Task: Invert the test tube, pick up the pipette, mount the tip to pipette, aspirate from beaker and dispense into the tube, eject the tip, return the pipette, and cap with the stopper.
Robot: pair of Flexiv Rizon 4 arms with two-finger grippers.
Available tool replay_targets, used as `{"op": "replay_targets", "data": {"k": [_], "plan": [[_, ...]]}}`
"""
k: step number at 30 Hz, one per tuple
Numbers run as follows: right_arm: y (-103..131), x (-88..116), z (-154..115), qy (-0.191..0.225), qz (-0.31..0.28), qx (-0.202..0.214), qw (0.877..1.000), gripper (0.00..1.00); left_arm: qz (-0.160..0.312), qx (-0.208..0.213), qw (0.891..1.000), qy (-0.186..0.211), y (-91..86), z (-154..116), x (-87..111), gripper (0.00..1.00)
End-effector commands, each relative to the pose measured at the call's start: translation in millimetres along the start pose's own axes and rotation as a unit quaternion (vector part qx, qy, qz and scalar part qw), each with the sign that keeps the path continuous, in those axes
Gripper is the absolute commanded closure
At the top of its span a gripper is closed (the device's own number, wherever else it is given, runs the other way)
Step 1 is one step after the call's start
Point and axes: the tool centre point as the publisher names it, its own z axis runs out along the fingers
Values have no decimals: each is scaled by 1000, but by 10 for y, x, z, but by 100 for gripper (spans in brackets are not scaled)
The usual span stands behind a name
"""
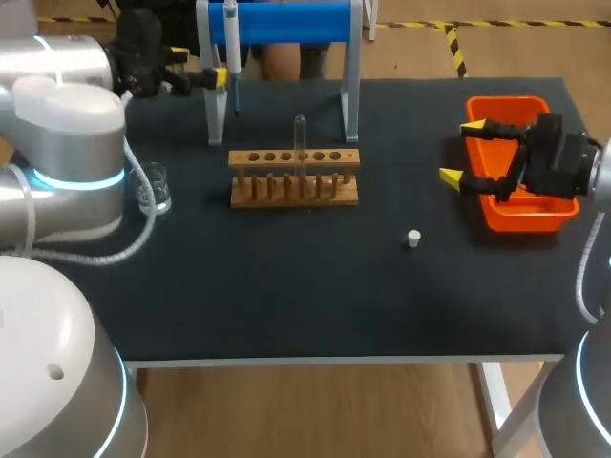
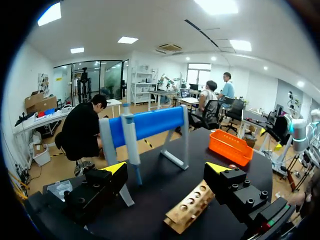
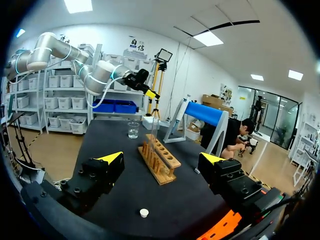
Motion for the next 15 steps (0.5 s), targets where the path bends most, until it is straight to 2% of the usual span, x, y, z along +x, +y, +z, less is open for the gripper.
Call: {"op": "replay_targets", "data": {"k": [1,9,15], "plan": [[-1,9,5,-2,0,0,1000,0,7,12,1000,-19,206,-267,507,0],[-1,9,5,-2,0,0,1000,0,33,-4,999,-1,495,-401,922,0],[-1,9,5,-2,0,0,1000,0,40,-11,999,4,662,-473,1057,0]]}}
